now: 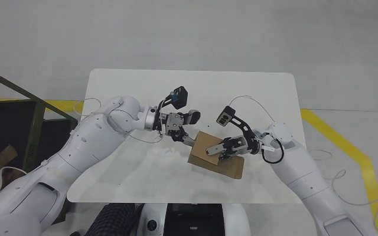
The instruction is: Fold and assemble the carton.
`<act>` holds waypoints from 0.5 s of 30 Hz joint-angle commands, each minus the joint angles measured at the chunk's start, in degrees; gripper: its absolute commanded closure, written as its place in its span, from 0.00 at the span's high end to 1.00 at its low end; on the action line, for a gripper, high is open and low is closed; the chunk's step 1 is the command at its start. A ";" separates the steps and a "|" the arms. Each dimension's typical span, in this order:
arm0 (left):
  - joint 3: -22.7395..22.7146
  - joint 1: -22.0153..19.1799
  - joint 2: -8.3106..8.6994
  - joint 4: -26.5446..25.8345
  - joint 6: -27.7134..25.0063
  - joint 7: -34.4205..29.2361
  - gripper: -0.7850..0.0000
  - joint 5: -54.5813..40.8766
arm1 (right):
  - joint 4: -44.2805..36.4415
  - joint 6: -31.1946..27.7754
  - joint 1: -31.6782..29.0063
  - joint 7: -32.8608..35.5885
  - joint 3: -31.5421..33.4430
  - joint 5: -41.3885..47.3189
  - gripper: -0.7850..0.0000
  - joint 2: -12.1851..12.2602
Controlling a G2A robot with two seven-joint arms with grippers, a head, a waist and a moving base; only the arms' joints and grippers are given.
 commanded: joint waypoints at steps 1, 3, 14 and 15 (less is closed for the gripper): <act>0.02 -0.05 -0.12 0.15 -0.03 -0.06 1.00 -0.09 | 0.06 -0.05 -0.04 -0.01 -0.01 0.02 0.00 -0.03; 0.00 -0.14 -0.27 0.23 -0.05 0.00 1.00 -0.27 | 0.09 -0.06 -0.05 -0.01 -0.04 0.13 0.00 -0.06; -1.45 0.61 -0.21 0.67 0.15 -0.41 1.00 -0.07 | -0.11 -0.51 -0.24 -0.01 0.51 1.15 0.00 0.16; -1.94 1.03 -0.01 0.65 0.26 -0.38 1.00 0.02 | -0.13 -0.53 -0.29 -0.01 0.56 1.20 0.00 0.24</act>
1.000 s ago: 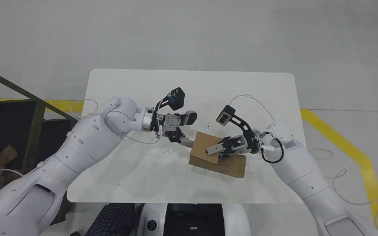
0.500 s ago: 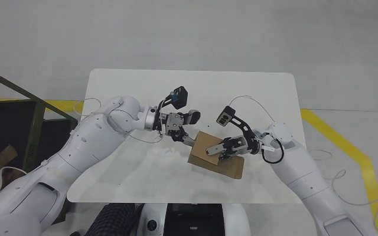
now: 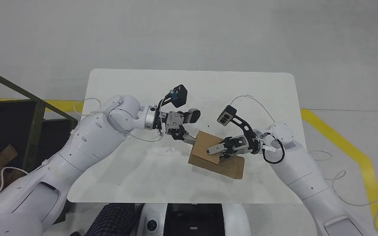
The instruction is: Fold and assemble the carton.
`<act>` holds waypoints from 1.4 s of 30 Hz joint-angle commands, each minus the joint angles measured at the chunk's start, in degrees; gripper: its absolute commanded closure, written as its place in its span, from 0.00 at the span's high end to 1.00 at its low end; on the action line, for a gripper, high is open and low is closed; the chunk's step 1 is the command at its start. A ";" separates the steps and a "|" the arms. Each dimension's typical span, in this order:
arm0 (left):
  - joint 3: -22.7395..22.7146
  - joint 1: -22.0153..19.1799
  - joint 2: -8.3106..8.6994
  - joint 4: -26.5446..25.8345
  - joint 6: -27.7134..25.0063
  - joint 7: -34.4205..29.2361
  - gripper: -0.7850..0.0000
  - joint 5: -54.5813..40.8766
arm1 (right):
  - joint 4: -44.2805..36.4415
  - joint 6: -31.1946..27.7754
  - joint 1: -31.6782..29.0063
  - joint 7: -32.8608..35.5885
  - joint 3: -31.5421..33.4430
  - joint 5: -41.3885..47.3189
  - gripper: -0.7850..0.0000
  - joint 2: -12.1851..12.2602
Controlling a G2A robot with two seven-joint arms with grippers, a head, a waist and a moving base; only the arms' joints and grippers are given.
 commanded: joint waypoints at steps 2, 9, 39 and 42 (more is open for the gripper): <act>-1.44 1.39 0.64 -0.20 0.21 -0.07 1.00 0.14 | -0.08 -0.17 -0.16 0.00 0.11 0.14 0.00 0.23; -6.20 5.27 2.39 -2.96 -1.32 1.48 1.00 1.21 | -0.14 -0.51 -0.52 0.00 0.10 0.29 0.00 0.94; -0.43 5.97 4.15 -13.16 -3.59 23.91 1.00 25.65 | -2.62 -2.55 1.21 0.00 -3.68 9.40 0.00 4.19; 0.70 5.47 4.61 -12.72 -3.59 29.23 1.00 27.85 | -1.78 -3.23 1.99 0.00 -4.53 10.32 0.00 4.36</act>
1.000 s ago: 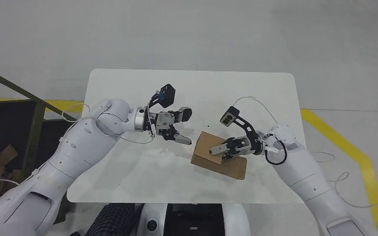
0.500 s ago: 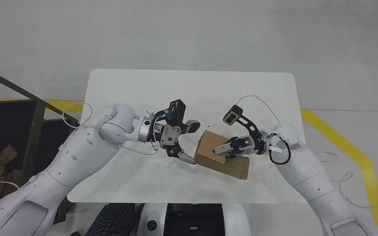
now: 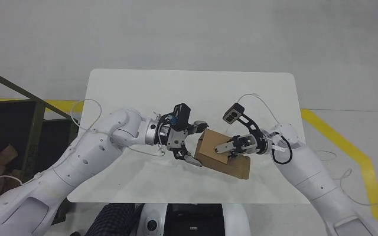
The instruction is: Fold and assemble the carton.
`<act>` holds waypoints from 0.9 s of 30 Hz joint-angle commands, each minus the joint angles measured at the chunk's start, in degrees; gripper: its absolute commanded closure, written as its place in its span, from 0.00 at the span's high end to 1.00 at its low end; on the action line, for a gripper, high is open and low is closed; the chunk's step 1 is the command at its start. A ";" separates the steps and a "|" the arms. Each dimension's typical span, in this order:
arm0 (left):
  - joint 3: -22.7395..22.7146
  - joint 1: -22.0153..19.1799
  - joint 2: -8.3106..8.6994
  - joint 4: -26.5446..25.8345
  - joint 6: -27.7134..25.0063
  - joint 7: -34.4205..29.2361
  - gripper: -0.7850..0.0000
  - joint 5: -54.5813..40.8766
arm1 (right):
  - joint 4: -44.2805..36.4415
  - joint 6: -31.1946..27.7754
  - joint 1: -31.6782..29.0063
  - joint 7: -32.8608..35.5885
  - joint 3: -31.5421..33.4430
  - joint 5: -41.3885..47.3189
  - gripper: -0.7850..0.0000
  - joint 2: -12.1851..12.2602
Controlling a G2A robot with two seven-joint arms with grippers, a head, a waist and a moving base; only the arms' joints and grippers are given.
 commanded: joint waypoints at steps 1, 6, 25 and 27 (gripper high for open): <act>0.51 -0.39 0.37 0.50 0.00 3.72 1.00 1.55 | 0.64 -0.58 0.52 0.00 -0.43 0.43 0.00 0.08; 1.85 -1.19 1.76 1.68 0.00 10.20 1.00 4.89 | 2.64 -1.28 2.25 0.00 -1.56 0.67 0.00 0.32; 15.53 -9.83 4.14 6.58 0.00 17.34 1.00 2.18 | 5.42 -3.49 9.21 0.00 -8.46 1.83 0.00 -1.05; 16.75 -10.74 4.22 6.74 0.00 17.92 1.00 2.17 | 5.86 -3.58 9.71 0.00 -8.97 2.10 0.00 -1.20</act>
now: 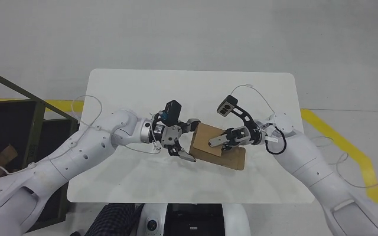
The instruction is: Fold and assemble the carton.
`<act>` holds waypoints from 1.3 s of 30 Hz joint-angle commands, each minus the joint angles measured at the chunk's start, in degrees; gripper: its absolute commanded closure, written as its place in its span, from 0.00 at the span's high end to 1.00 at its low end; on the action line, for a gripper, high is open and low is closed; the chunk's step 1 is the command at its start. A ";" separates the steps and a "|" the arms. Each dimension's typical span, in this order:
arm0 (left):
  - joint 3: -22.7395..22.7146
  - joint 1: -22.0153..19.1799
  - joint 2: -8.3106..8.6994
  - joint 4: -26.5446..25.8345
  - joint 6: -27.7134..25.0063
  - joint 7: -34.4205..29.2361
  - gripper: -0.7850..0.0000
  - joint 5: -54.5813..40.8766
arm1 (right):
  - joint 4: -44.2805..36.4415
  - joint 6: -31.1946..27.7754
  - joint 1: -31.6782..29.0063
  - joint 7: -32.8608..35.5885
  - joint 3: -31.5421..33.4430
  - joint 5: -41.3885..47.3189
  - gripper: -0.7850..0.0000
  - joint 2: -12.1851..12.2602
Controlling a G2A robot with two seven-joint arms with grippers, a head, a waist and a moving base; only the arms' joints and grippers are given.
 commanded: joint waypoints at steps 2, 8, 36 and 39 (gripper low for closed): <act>1.71 -1.22 0.16 0.21 0.00 0.95 1.00 0.04 | 0.56 -0.04 0.63 0.00 -0.63 0.50 0.00 -0.18; 4.19 -3.06 0.70 0.65 0.00 3.57 1.00 1.12 | 1.14 -0.30 1.57 0.00 -1.43 1.24 0.00 -0.32; 13.39 -8.80 1.68 2.15 0.00 12.43 0.51 2.77 | 2.40 -0.37 2.19 0.00 -2.37 2.32 0.16 -0.56; 14.15 -9.19 1.61 2.39 0.00 13.22 0.53 2.84 | 2.65 -0.37 2.15 0.00 -2.28 2.38 0.48 -0.63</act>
